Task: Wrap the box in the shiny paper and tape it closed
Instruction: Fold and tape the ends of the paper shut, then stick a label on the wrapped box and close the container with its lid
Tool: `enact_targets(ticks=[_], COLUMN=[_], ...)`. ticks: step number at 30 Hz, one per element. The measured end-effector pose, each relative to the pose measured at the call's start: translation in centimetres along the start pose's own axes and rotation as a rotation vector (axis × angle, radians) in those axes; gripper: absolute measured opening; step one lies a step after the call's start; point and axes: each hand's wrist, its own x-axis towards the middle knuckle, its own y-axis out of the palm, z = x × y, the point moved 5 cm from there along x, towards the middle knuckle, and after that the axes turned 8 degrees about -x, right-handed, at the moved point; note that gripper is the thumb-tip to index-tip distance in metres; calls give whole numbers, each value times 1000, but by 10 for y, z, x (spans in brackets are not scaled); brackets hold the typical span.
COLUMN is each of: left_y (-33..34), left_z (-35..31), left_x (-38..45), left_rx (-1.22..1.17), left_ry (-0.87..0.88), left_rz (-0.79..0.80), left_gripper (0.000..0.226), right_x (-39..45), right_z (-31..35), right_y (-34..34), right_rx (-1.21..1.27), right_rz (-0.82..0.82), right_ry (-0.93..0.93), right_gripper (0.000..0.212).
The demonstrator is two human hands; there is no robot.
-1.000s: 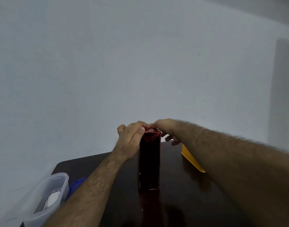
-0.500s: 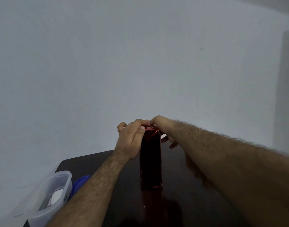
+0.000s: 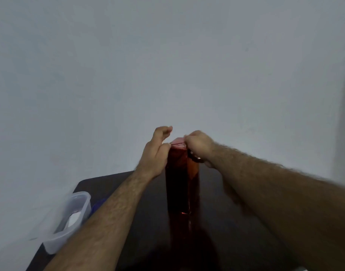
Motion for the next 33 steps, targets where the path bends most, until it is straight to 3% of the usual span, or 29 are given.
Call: enact_targets(ticks=[4,5,7,8,10,13,17,19,22,25,26,30,33], left_y=[-5,-5,4,10,21,28,36,37,43,45,46,52,57], left_z=[-9,-10,-11,-11,-11,-15,-17,-13,-18,-14,-11,1,-1], left_x=[-11,-19,-39,-51,-72,-85,-103,-114,-131,-143,-146,-154,-156], left_rx=[255,300,293,231,21,-225,-335,-295,-310,-245,-214,-138,-83], left_ry=[-258,-373,-622,-737,-866,-841,-732,-678,-674,-671,-689,-743,-782], left_rz=[-205,-217,-173,-152,-177,-294,-446,-470,-471,-385,-338,-228,-200], left_gripper=[41,50,90,109,123,111,49,32,59,50,57,85,93], right_x=[-1,-5,-13,-21,-36,-58,-87,-101,-114,-121,-123,-126,-126], right_z=[-21,-22,-23,-23,-24,-24,-45,-61,-90,-113,-118,-125,-128], right_y=[-11,-12,-17,-17,-16,-16,-7,2,18,28,30,35,39], right_rx=[24,26,47,81,179,291,399,448,502,453,431,389,396], right_rz=[-173,-203,-246,-253,-278,-324,-312,-279,-215,-99,-53,98,119], right_ry=[30,29,24,17,-32,-91,-105,-91,-111,-139,-150,-131,-107], right_gripper=[44,48,48,44,40,40,37,39,37,46,48,29,23])
